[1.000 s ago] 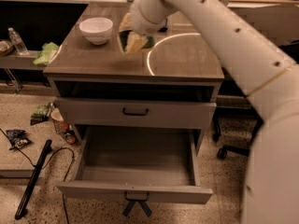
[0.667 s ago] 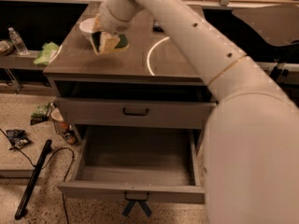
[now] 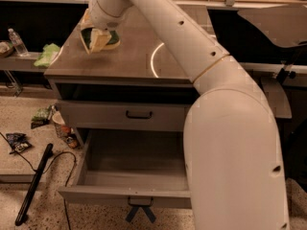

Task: Pick sponge from middle drawer and place on counter

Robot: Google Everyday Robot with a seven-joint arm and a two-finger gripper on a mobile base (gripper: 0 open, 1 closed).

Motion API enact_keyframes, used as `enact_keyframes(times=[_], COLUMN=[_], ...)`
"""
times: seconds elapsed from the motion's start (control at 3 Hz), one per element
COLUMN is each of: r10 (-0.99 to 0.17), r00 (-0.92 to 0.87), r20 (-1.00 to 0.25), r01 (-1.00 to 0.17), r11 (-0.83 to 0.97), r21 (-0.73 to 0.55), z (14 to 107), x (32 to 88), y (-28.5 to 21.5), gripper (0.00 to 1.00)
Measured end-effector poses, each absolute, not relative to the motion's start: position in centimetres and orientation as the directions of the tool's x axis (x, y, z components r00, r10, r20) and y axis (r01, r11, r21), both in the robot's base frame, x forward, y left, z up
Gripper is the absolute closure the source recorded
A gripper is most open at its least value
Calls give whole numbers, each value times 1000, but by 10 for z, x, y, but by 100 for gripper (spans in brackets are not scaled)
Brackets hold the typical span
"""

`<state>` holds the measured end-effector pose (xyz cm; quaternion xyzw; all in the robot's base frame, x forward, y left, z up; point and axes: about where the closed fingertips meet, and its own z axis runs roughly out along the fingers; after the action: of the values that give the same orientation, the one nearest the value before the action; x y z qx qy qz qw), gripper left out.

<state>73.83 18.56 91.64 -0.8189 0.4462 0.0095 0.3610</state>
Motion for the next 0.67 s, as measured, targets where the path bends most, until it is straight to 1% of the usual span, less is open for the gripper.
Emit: enact_keyframes(times=[0.33,0.67], r10=[-733,-751], r00=[584,539], r20=[-348,-381], r01=[-730,-730], r11=[-287,-192], r21=[-621,-655], z=[937,959], x=[745,747], y=[156,98], gripper=[0,0])
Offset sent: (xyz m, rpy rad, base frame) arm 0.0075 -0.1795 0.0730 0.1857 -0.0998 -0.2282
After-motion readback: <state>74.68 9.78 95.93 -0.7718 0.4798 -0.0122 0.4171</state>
